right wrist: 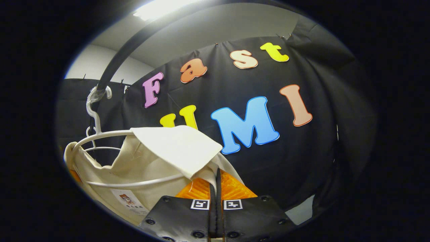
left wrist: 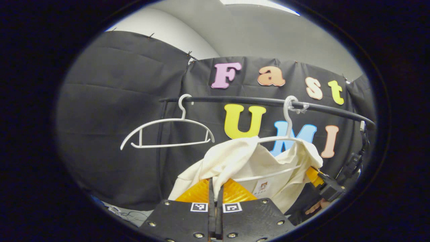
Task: Grasp the clothes on the hanger with both hands and then place them into the laundry hamper below.
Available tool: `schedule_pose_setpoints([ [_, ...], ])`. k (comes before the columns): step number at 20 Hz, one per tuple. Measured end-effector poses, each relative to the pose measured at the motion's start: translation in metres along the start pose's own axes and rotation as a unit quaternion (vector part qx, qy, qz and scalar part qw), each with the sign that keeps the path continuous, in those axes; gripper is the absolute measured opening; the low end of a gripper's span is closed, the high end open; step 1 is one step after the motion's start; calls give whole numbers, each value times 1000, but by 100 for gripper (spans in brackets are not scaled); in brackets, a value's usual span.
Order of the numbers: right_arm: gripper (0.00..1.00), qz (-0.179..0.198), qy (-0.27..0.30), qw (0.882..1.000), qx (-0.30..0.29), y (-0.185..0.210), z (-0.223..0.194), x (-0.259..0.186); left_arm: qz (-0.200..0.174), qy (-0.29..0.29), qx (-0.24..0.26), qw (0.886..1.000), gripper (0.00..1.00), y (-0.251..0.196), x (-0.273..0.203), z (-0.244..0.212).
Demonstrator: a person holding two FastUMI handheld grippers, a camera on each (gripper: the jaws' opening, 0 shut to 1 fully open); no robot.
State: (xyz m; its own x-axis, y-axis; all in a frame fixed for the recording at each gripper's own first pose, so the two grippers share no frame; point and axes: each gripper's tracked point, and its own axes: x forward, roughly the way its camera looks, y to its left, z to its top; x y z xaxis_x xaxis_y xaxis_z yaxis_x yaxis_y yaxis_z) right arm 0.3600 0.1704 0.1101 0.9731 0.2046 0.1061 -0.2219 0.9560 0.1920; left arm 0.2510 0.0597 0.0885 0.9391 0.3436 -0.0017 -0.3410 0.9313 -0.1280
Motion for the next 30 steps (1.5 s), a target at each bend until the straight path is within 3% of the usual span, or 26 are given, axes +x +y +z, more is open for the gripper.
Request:
schedule_pose_setpoints([
  [9,1,-25,-27,999,-13,-17,24,16,7,-21,-5,1000,2,50,6,42],
  [13,1,-28,-28,999,5,-19,26,24,-5,-7,-21,1000,2,58,18,36],
  [18,1,-2,-29,999,30,-21,27,31,-71,35,-54,995,2,66,41,27],
  [21,1,4,-33,999,38,-26,32,30,-120,77,-90,986,1,71,48,17],
  [24,1,28,-68,996,46,-19,44,22,-139,41,-38,989,1,77,58,32],
  [27,1,18,-118,988,95,-29,57,27,-170,-10,7,985,1,70,71,40],
  [30,1,-1,-120,986,119,-35,51,39,-199,-15,-22,980,1,62,68,34],
])
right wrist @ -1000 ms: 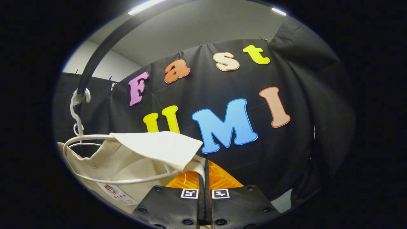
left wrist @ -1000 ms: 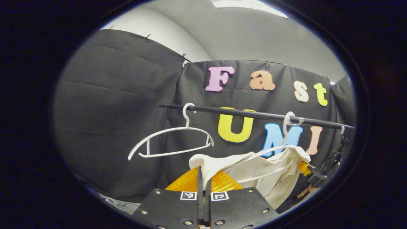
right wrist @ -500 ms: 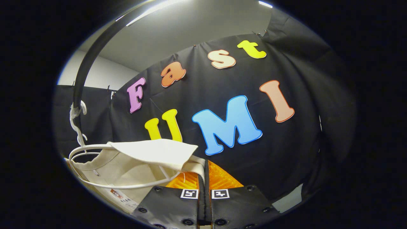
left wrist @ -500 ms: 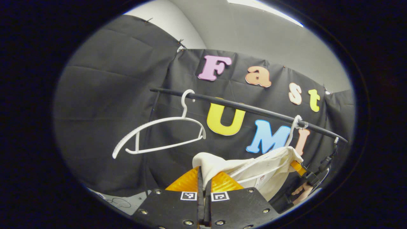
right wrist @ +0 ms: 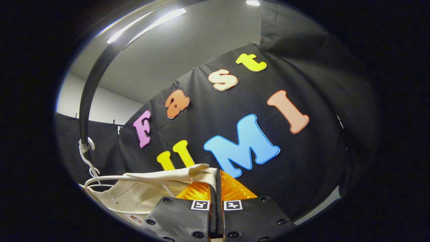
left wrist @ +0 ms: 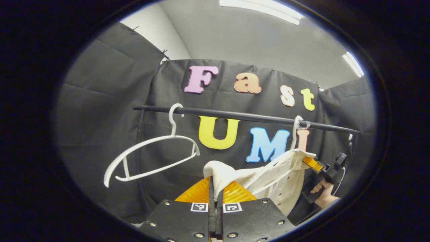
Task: Grasp the clothes on the hanger with both hands and then place them into the laundry hamper below.
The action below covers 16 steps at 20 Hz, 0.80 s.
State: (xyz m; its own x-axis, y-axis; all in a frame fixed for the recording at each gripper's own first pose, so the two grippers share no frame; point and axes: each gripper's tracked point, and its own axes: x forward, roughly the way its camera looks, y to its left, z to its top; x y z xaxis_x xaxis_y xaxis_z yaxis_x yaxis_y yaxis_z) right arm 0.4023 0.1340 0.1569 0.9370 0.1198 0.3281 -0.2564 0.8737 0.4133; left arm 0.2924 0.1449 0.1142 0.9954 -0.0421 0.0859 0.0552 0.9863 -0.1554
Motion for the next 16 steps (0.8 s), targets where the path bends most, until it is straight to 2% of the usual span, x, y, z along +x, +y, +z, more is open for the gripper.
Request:
schedule_pose_setpoints([
  [2,1,0,6,1000,-19,-1,-8,8,1,4,-9,1000,2,1,1,-2],
  [5,1,6,-9,999,-32,6,4,12,-1,-8,4,1000,1,3,10,14],
  [7,0,-12,-5,1000,-26,-6,-1,28,-15,8,-10,1000,1,-5,22,10],
  [9,1,-28,35,999,-29,-16,-29,38,-17,34,-30,999,1,-7,26,-5],
  [11,1,-34,72,996,-39,-28,-55,34,-13,46,-12,999,1,-5,30,-20],
  [16,1,-53,113,992,-29,-60,-94,2,-8,79,-9,997,1,-6,30,-59],
])
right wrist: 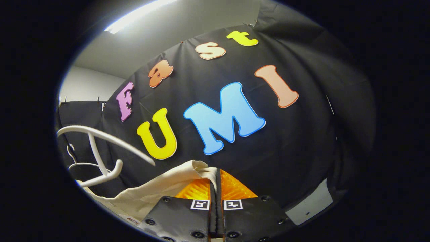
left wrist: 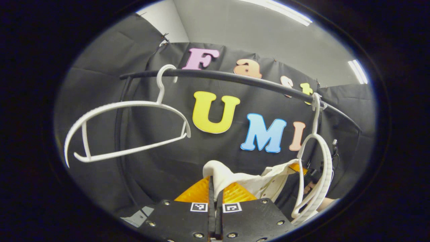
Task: Grasp the clothes on the hanger with both hands and then place them into the laundry hamper below.
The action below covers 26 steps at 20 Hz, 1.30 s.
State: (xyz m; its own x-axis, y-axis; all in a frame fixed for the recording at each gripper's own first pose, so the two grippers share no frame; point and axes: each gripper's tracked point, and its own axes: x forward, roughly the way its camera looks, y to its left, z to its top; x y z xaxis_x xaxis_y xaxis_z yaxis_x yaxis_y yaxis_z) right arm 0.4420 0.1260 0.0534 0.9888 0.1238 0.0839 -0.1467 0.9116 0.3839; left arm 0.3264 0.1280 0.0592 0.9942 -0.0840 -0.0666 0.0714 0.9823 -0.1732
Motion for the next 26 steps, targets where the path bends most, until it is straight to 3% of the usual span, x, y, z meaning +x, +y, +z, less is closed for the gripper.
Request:
schedule_pose_setpoints([
  [6,1,22,14,996,-82,10,-29,-84,52,15,-12,998,1,30,-77,-44],
  [13,1,60,22,990,-124,64,-21,-203,74,0,-45,996,1,65,-202,-17],
  [15,5,67,31,989,-125,84,-20,-232,66,-1,-35,997,1,59,-227,-11],
  [16,0,73,36,989,-126,97,-19,-246,58,1,-25,998,1,58,-238,-8],
  [19,0,98,51,985,-130,147,-27,-281,28,-2,-11,1000,1,46,-271,0],
  [26,0,173,106,969,-142,253,-89,-371,-62,5,-3,998,1,11,-300,-19],
])
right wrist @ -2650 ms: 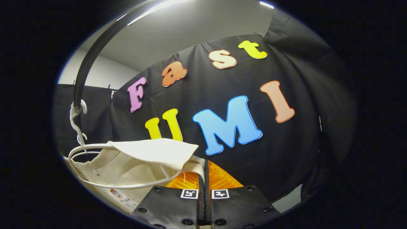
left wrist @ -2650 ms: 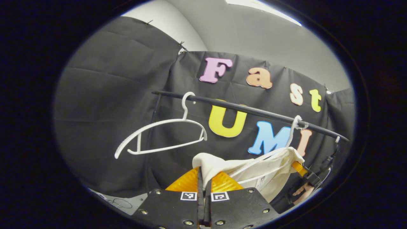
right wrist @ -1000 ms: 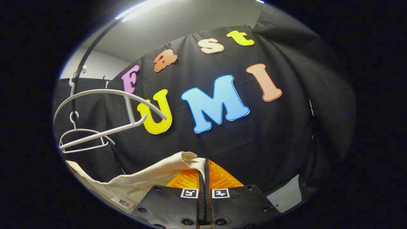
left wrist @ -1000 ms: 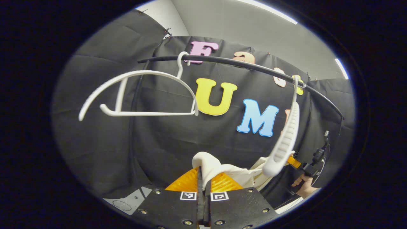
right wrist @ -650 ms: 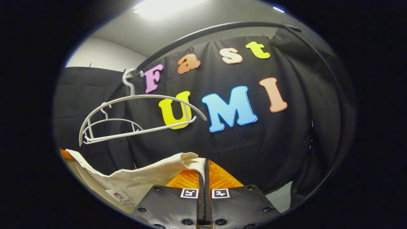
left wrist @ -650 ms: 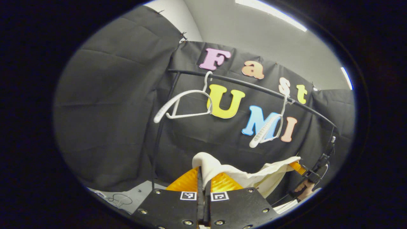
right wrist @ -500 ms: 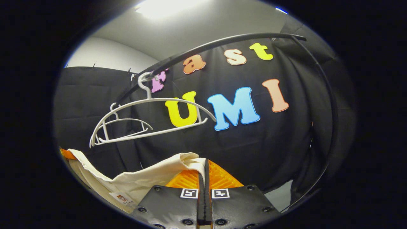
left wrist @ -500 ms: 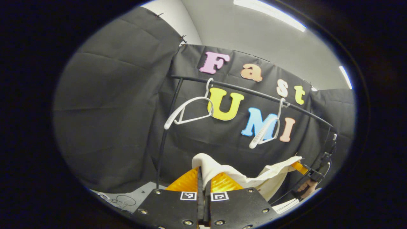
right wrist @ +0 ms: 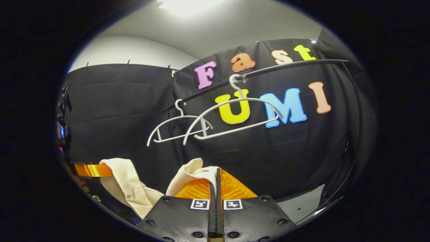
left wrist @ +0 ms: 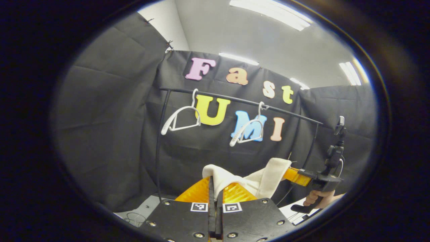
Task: Grasp the clothes on the hanger with both hands and then place them into the laundry hamper below.
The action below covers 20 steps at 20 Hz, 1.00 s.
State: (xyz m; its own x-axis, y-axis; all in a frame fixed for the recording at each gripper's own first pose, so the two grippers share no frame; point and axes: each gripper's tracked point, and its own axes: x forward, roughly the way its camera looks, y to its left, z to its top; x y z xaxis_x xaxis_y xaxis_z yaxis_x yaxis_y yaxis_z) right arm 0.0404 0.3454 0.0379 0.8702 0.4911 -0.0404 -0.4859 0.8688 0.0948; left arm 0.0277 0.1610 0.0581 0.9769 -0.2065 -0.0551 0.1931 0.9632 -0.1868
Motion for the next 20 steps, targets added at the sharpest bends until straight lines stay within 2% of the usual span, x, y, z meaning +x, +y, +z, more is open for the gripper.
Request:
schedule_pose_setpoints([
  [3,1,3,36,999,-19,24,-37,-15,-33,10,-11,999,0,-2,-3,-25],
  [7,1,0,103,995,3,35,-109,-25,-52,62,-46,996,1,2,-4,-95],
  [14,1,-11,212,977,13,19,-227,-18,-25,136,-43,989,1,36,9,-244],
  [20,1,-13,314,949,9,-15,-360,-15,21,213,-41,976,1,65,25,-386],
])
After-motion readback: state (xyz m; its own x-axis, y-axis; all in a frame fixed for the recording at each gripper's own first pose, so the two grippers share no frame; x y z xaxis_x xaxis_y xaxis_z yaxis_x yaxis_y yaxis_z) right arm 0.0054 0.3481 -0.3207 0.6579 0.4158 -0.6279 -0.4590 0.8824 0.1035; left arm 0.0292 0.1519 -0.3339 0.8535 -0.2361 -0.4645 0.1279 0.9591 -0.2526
